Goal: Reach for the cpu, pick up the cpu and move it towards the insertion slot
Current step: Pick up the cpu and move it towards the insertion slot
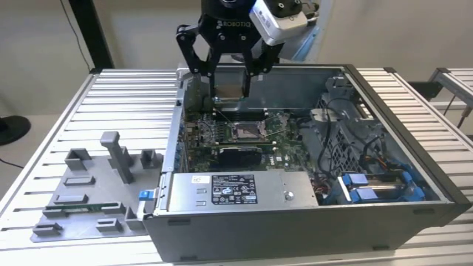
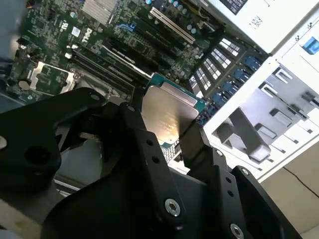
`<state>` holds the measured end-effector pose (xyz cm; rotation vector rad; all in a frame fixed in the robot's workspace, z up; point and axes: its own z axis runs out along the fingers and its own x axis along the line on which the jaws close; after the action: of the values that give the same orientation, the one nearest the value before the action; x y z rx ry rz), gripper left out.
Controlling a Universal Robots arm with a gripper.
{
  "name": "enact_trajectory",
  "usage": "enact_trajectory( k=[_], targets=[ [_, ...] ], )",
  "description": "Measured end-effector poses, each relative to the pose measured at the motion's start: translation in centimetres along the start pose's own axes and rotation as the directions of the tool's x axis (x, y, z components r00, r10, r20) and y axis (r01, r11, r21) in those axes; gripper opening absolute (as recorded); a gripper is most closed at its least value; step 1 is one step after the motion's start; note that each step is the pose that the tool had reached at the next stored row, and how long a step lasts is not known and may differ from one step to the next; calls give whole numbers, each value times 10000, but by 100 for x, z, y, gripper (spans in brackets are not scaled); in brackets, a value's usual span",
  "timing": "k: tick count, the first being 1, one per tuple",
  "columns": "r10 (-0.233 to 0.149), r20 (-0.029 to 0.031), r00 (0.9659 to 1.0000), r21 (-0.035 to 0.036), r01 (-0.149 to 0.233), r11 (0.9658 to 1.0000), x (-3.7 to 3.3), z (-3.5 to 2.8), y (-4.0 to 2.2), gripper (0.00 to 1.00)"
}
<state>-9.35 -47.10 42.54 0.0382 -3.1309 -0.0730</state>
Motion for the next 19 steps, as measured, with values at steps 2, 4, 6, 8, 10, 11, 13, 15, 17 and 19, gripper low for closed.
enact_trajectory(
  k=[2,4,6,8,10,11,13,15,17,19],
  targets=[
    [-1,15,10000,1,1,10000,-87,-1,-2,0],
    [-1,31,10000,1,1,10000,-180,-1,-4,0],
    [-3,46,10000,1,3,10000,-271,-1,-7,0],
    [-3,62,10000,1,3,10000,-361,-1,-9,0],
    [-4,76,10000,3,4,10000,-438,-2,-11,0],
    [-5,75,10000,3,5,10000,-441,-2,-11,0],
    [-2,76,10000,2,2,10000,-442,-2,-11,0],
    [-4,77,10000,-3,4,10000,-444,-2,-11,0],
    [-3,75,10000,-1,3,10000,-447,0,23,0],
    [-4,77,10000,-3,4,10000,-451,5,92,0]
  ],
)
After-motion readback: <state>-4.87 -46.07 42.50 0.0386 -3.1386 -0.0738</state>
